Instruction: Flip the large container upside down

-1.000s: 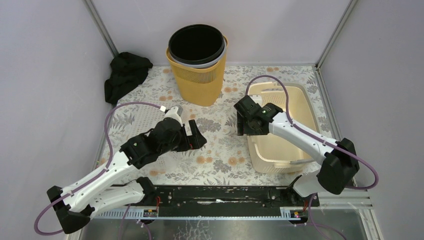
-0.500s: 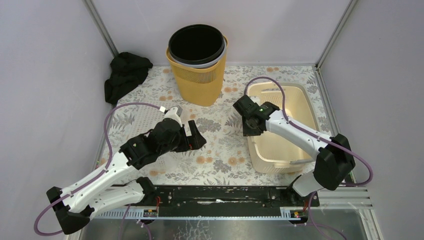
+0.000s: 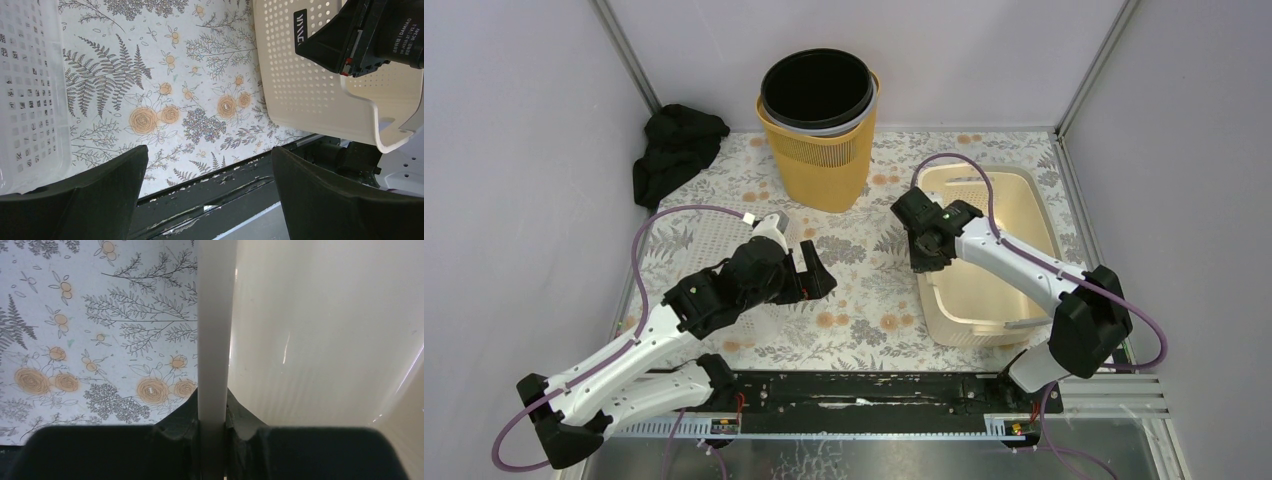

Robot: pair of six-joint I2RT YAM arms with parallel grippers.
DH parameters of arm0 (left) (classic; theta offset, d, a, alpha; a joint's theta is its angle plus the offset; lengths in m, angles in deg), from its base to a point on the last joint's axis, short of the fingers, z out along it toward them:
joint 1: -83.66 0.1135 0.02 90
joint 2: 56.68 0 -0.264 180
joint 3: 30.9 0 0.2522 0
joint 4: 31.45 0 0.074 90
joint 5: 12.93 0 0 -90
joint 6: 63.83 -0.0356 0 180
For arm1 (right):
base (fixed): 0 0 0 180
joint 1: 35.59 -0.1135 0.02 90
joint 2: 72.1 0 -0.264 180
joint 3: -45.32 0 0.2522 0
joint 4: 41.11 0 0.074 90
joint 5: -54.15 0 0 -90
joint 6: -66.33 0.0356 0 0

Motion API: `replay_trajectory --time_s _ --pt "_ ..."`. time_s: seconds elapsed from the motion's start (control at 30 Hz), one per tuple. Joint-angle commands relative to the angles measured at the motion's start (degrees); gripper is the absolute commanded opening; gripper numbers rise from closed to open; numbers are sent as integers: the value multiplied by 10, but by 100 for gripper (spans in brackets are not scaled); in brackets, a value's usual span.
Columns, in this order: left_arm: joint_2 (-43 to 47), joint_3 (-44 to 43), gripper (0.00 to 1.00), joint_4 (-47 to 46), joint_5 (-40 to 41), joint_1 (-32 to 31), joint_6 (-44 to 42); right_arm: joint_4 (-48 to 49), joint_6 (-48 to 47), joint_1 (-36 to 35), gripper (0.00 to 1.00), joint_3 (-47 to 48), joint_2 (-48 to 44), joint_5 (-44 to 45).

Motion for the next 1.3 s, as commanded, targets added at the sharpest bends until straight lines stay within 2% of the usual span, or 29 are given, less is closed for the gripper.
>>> replay_trajectory --time_s 0.0,0.4,0.7,0.93,1.27 --pt "9 2 100 -25 2 2 -3 -4 -14 3 0 48 -21 -39" --pt "11 5 100 -21 4 2 -1 15 3 3 0 88 -89 -115" --pt "18 7 100 -16 6 2 3 96 40 3 0 92 -142 -188" --pt "24 6 100 -10 9 2 4 191 110 3 0 74 -176 -231" --pt "60 4 100 9 38 1 16 411 244 7 0 -44 -227 -284"
